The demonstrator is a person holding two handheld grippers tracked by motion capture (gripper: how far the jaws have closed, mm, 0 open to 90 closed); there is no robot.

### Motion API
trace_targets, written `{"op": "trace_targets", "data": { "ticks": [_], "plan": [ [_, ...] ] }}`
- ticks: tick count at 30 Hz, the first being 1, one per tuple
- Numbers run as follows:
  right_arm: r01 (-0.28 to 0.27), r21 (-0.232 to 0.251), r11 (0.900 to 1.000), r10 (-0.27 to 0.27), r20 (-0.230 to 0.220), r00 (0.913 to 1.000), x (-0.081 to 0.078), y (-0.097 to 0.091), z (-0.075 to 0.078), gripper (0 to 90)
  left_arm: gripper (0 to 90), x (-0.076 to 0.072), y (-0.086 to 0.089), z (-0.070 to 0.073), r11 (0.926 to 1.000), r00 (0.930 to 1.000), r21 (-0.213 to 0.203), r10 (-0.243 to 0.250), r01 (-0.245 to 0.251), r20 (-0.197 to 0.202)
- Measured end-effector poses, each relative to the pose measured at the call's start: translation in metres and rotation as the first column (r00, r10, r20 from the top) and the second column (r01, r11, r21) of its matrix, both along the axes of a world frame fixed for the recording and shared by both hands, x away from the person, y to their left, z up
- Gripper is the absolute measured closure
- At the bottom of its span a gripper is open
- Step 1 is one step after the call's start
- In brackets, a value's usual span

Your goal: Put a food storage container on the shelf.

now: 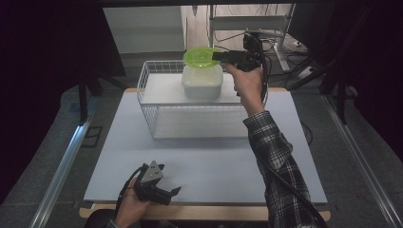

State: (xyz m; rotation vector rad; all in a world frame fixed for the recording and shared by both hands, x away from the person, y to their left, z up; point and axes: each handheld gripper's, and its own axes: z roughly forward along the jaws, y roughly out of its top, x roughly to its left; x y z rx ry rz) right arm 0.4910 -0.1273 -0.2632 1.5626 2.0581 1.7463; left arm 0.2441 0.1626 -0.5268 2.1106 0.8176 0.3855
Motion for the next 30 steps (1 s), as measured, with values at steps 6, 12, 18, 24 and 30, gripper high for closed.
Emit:
{"op": "trace_targets", "data": {
  "ticks": [6, 12, 18, 24, 30],
  "plan": [
    [-0.006, -0.001, 1.0, 0.006, 0.028, 0.9996, 0.002, 0.001, -0.001, 42.2, 1.0, 0.0, 0.0, 0.0, 1.0, 1.0, -0.001, 0.0, 0.0, -0.002],
    [-0.041, -0.02, 0.999, 0.041, 0.043, 0.9982, 0.003, 0.0, 0.0, 24.8, 1.0, 0.0, -0.001, 0.0, 1.0, 1.0, 0.002, -0.004, 0.004, -0.002],
    [-0.075, -0.079, 0.994, 0.083, 0.1, 0.9915, -0.004, -0.003, 0.001, 14.7, 1.0, 0.0, -0.001, 0.0, 1.0, 1.0, 0.003, -0.004, 0.004, 0.0],
    [-0.102, -0.105, 0.9893, 0.116, 0.14, 0.9833, -0.014, -0.011, -0.001, 12.0, 1.0, 0.0, 0.0, 0.0, 0.9999, 1.0, -0.012, 0.005, -0.005, 0.001],
    [-0.116, -0.13, 0.9846, 0.136, 0.153, 0.9788, -0.025, -0.021, -0.006, 10.9, 1.1, 0.001, 0.001, 0.001, 0.9992, 0.9999, -0.038, 0.009, -0.01, -0.008]
  ]
}}
